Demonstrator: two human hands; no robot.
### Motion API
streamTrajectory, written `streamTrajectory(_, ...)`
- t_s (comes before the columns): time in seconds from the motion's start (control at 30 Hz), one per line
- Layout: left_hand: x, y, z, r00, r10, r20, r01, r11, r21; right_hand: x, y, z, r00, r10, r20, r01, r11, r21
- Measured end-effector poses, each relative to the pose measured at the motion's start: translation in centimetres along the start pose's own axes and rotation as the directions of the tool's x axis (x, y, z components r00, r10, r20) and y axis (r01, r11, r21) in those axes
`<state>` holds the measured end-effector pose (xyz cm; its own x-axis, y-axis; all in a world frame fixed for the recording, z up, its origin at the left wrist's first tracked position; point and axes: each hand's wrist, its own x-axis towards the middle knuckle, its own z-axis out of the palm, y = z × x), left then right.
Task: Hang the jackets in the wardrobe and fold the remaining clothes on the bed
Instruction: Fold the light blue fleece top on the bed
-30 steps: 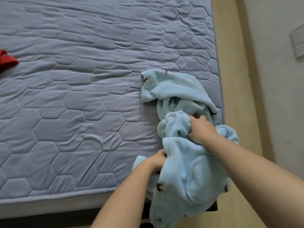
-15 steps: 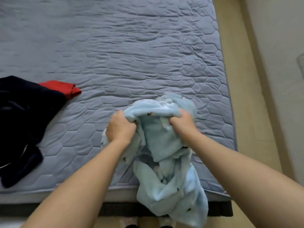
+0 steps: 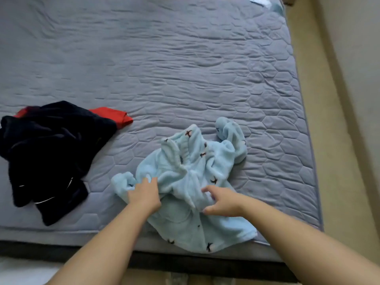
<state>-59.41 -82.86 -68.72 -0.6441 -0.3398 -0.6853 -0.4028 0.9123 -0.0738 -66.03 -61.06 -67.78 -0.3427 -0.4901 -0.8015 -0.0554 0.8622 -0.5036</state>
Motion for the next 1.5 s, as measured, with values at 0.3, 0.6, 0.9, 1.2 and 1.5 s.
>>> streamTrajectory(0.3, 8.8, -0.9, 3.7, 0.924, -0.062, -0.377, -0.070, 0.943, -0.327, 8.4, 1.4, -3.0, 0.649, -0.216, -0.730, 0.018, 0.963, -0.269)
streamTrajectory(0.6, 10.4, -1.0, 2.8, 0.970, 0.024, -0.244, -0.139, 0.872, -0.469, 11.8, 2.1, -3.1, 0.878, 0.088, -0.470, -0.058, 0.995, 0.079)
streamTrajectory(0.9, -2.5, -3.3, -15.5, 0.680, 0.065, -0.730, -0.601, 0.619, -0.506, -5.8, -8.4, -12.8, 0.815, -0.097, -0.572, 0.403, 0.804, 0.437)
streamTrajectory(1.2, -27.4, -5.2, -41.2, 0.492, 0.302, -0.817, -0.814, 0.491, -0.309, -34.6, -23.8, -21.6, 0.671, -0.338, -0.660, 0.714, 0.534, 0.453)
streamTrajectory(1.5, -48.7, -8.6, -51.7, 0.426, 0.641, -0.639, -0.686, 0.689, 0.235, -56.1, -28.5, -23.7, 0.660, -0.532, -0.531, 0.671, 0.735, 0.099)
